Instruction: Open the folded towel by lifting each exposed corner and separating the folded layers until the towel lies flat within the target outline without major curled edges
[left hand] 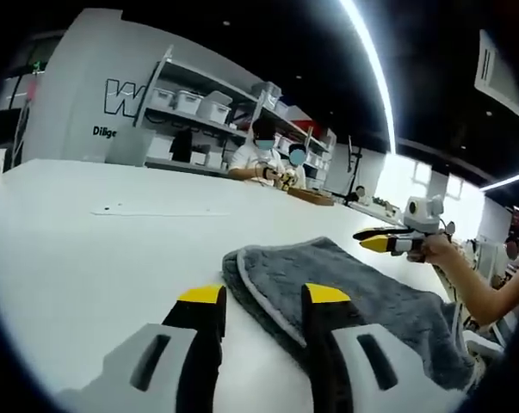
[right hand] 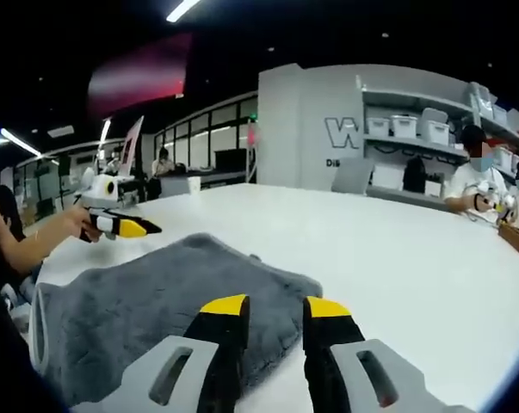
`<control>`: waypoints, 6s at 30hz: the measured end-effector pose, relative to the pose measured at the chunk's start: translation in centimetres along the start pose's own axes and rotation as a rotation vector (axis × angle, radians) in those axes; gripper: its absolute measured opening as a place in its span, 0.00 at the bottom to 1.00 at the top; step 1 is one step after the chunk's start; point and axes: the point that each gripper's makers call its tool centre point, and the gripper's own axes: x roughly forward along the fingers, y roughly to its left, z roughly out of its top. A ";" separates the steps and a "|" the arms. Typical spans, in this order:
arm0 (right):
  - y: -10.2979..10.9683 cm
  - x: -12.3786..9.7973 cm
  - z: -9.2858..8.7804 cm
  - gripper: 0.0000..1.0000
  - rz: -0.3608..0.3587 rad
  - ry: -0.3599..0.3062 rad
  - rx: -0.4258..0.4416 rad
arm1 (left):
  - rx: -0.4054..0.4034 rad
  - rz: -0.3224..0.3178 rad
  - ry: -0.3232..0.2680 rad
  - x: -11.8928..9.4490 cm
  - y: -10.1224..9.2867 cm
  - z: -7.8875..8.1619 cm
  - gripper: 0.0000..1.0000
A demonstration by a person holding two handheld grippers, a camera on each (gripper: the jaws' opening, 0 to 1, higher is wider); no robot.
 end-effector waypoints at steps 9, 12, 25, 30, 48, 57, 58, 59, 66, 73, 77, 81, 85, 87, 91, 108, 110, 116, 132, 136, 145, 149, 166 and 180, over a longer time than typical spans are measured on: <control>-1.3 0.3 -1.1 0.19 -0.028 0.027 0.008 | -0.009 -0.005 0.024 0.7 -0.6 -0.6 0.35; -1.3 0.3 -0.9 0.19 -0.036 0.021 0.017 | -0.006 0.002 0.027 0.8 -0.1 -0.4 0.34; -1.3 1.7 -1.1 0.19 -0.027 0.033 0.026 | -0.047 0.003 0.033 2.5 0.6 -1.3 0.32; -1.6 1.9 -1.6 0.19 -0.030 0.043 0.035 | -0.072 0.003 0.021 3.0 1.5 -1.2 0.32; -1.8 2.0 -2.7 0.19 -0.027 0.059 0.063 | -0.128 -0.021 0.027 4.7 2.0 -1.3 0.32; -1.7 2.2 -3.1 0.19 -0.028 0.064 0.077 | -0.115 -0.018 0.037 5.8 2.6 -1.1 0.28; -1.8 2.2 -3.1 0.19 -0.027 0.061 0.080 | -0.114 -0.019 0.039 5.9 2.6 -1.1 0.28; -1.7 2.3 -3.1 0.19 -0.024 0.057 0.088 | -0.110 -0.023 0.040 6.0 2.3 -1.2 0.27; -1.8 2.6 -3.4 0.18 -0.020 0.060 0.101 | -0.108 -0.013 0.032 6.3 2.5 -1.2 0.20; -1.6 2.9 -3.6 0.17 -0.018 0.065 0.106 | -0.106 -0.034 0.025 6.6 2.2 -1.2 0.11; -1.3 3.0 -3.6 0.13 -0.008 0.066 0.099 | -0.088 -0.035 0.024 6.4 1.5 -1.4 0.09; -1.2 3.2 -3.7 0.09 0.005 0.067 0.107 | -0.061 -0.036 0.026 6.3 1.4 -1.3 0.07; -0.8 3.4 -3.3 0.01 0.021 0.054 0.063 | -0.035 -0.032 0.028 6.1 1.2 -1.0 0.06; -0.7 3.4 -3.0 0.00 0.020 0.056 0.030 | -0.036 -0.036 0.014 5.9 1.1 -0.6 0.06; -0.5 3.4 -2.3 0.00 0.014 0.044 0.015 | -0.002 -0.050 -0.021 5.5 0.6 0.5 0.05; 2.1 5.6 1.5 0.00 0.028 -0.005 -0.097 | 0.075 -0.032 -0.035 2.4 1.7 2.2 0.04; 2.5 5.8 1.6 0.00 0.036 -0.009 -0.099 | 0.080 -0.027 -0.036 2.1 2.0 2.3 0.04; 2.3 6.5 2.2 0.00 0.048 -0.018 -0.103 | 0.083 -0.005 -0.035 2.2 3.6 2.8 0.04; 1.3 8.1 2.6 0.00 0.042 -0.021 -0.102 | 0.110 0.025 -0.003 4.0 5.4 2.7 0.04; 1.1 8.5 2.5 0.00 0.039 -0.015 -0.116 | 0.097 0.033 0.000 4.2 6.0 2.5 0.04; 1.1 8.7 1.9 0.00 0.042 -0.001 -0.111 | 0.089 0.043 0.011 5.2 7.7 2.2 0.04; 0.7 8.9 1.5 0.00 0.035 0.013 -0.104 | 0.092 0.045 0.012 5.2 7.6 2.3 0.05; 1.4 8.6 1.1 0.02 0.021 0.030 -0.129 | 0.131 0.036 0.031 4.9 7.1 1.6 0.06; 2.1 7.2 0.7 0.10 -0.028 0.031 -0.116 | 0.131 0.054 0.037 4.7 7.5 1.3 0.12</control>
